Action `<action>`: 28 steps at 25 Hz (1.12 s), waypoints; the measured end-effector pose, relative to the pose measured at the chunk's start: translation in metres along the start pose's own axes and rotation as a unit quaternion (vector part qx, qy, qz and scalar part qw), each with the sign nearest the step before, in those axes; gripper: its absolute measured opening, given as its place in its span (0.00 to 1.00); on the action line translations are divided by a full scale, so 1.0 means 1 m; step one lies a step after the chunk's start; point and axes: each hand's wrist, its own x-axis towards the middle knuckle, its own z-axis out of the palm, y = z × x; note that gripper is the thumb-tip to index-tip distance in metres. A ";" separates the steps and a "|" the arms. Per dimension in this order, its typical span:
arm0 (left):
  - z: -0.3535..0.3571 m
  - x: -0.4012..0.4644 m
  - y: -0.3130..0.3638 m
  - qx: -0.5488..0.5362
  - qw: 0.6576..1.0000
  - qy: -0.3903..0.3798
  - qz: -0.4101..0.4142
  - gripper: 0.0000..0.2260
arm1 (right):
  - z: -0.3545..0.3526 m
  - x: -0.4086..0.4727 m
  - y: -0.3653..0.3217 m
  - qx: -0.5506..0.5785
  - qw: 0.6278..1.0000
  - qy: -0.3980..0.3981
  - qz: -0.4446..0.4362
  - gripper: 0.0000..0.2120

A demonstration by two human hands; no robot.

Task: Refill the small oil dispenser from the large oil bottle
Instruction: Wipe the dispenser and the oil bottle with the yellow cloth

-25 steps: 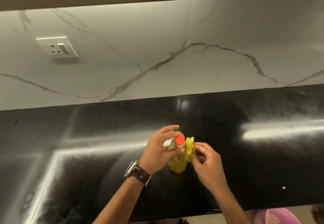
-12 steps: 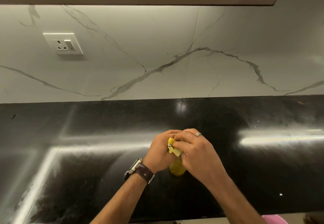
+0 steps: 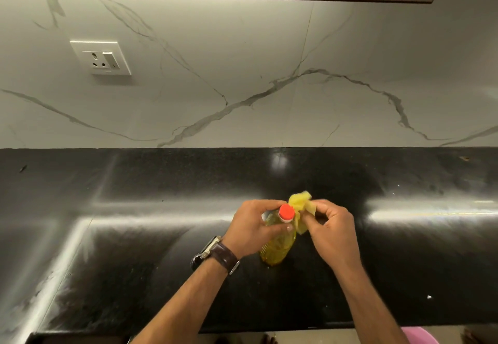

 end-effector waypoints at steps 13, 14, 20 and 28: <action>0.034 -0.076 -0.013 0.094 0.983 0.156 -0.011 0.28 | 0.001 -0.080 0.098 0.096 0.966 -0.095 0.218 0.09; 0.039 -0.098 -0.019 0.108 0.977 0.186 -0.002 0.24 | 0.002 -0.082 0.103 0.104 0.963 -0.102 0.228 0.08; 0.013 -0.237 -0.096 0.183 0.902 0.367 -0.133 0.22 | 0.021 -0.105 0.129 0.129 0.934 -0.109 0.314 0.05; -0.062 -0.240 -0.213 0.416 0.882 0.052 -0.216 0.42 | 0.080 -0.139 0.084 0.078 0.943 -0.091 0.311 0.12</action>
